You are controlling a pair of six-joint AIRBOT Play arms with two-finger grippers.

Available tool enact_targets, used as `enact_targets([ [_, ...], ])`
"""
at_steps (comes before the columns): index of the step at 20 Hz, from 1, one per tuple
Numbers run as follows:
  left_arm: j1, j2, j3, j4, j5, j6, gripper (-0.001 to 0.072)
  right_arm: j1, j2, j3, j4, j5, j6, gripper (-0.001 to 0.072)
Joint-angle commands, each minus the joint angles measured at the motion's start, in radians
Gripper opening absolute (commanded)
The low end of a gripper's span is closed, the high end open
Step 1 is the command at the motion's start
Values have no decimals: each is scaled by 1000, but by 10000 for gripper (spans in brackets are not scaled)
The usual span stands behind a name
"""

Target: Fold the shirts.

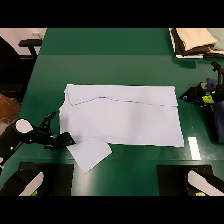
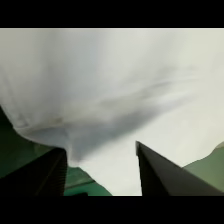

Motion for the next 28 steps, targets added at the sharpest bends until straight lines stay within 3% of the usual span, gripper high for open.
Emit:
enact_targets([
  [1, 0, 1, -11, -39, -21, 18, 487, -14, 1, -1, -3, 40, 0, 441],
  [2, 0, 1, -11, -39, -34, 33, 486, -27, 0, -1, -4, 60, 0, 442],
  [3, 0, 1, -11, -38, -44, 44, 421, -43, 1, -1, -10, 82, 0, 441],
  [4, 0, 1, -11, -40, -52, 56, 134, -70, 0, -4, -13, 112, 0, 441],
  [5, 0, 1, -11, -48, -53, 89, 32, -102, 1, -15, -13, 135, 0, 441],
  [7, 0, 2, -3, -48, -57, 95, 25, -175, 11, -80, -39, 164, 0, 441],
  [11, 0, 2, 47, -47, -65, 97, 24, -309, 61, -318, -260, 163, 0, 465],
  [14, 0, 2, 74, -47, -65, 98, 24, -362, 56, -457, -262, 147, 0, 458],
  [19, 0, 2, 74, -47, -66, 118, 24, -286, -27, -535, -121, 66, -27, 449],
  [20, 0, 2, 74, -47, -68, 119, 25, -254, -39, -534, -120, 62, -27, 386],
  [21, 0, 2, 74, -46, -76, 122, 24, -224, -44, -534, -124, 59, -27, 235],
  [22, 0, 2, 80, -42, -98, 136, 24, -201, -37, -533, -124, 56, -28, 141],
  [24, 0, 2, 114, -16, -167, 158, 22, -170, 12, -518, -133, 60, -29, 11],
  [28, 0, 2, 184, 26, -252, 140, 22, -188, 177, -430, -202, 209, -29, 13],
])
